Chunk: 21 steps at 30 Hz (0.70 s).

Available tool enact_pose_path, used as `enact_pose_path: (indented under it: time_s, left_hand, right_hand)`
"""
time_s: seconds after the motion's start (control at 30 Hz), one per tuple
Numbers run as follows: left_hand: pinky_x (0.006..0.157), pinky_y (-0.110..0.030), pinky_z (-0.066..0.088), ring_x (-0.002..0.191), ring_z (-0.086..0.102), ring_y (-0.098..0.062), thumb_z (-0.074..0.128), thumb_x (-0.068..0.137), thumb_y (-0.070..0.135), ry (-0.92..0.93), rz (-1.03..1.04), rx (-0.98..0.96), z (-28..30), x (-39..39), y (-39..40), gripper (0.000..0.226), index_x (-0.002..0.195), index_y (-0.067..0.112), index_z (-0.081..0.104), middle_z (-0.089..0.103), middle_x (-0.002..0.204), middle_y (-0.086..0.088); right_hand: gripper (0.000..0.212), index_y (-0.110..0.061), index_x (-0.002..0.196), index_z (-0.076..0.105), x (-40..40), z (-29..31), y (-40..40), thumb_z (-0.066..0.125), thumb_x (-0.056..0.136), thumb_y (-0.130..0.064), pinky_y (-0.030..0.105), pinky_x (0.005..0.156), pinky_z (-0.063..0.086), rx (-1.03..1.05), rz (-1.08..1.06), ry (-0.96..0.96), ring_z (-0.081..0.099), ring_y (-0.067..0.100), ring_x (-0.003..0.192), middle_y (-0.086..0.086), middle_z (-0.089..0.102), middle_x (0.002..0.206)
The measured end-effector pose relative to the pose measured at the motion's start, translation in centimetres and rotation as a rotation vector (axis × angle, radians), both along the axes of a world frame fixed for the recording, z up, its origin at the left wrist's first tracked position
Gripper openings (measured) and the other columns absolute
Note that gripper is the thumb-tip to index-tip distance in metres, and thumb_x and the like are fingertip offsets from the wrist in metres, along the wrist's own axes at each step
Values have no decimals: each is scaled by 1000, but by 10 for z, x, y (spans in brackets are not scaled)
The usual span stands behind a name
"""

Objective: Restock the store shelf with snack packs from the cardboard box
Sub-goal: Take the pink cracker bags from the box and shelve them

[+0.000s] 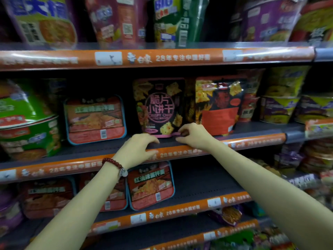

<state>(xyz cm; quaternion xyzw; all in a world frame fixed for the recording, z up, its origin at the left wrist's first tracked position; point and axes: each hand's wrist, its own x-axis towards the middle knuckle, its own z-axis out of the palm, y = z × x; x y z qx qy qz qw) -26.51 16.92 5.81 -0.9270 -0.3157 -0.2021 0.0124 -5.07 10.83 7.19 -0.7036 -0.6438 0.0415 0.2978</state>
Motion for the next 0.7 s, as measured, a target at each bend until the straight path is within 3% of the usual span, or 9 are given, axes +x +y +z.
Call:
enact_pose_path:
  time_s: [0.13,0.27,0.53,0.7]
  left_hand:
    - [86,-38,51,103,60,-15,63,87,30,-2,-126,68,3,50,-9,27,113,24,64,65,111,2]
    - [83,-40,50,97,61,-20,62,83,24,7,-260,85,3,115,-32,22,104,21,67,65,101,0]
    - [85,-35,49,98,62,-19,64,84,26,126,-479,39,-18,273,-98,22,104,18,68,69,104,-1]
    - [83,-33,49,96,62,-18,61,86,24,222,-602,-19,-41,392,-159,20,103,16,68,69,100,-2]
  right_hand:
    - [34,-11,116,68,30,-4,-34,70,85,-23,24,90,42,31,96,-218,62,19,110,4,68,118]
    - [24,-10,106,71,78,-18,-71,68,83,-15,28,86,43,86,103,-271,62,25,103,6,69,109]
    - [23,-13,101,72,223,-57,-180,71,79,-20,28,82,43,-88,-171,-269,65,24,97,6,72,100]
    - [29,-14,111,69,324,-90,-270,67,84,-24,30,77,48,-264,-390,-211,64,24,100,5,70,106]
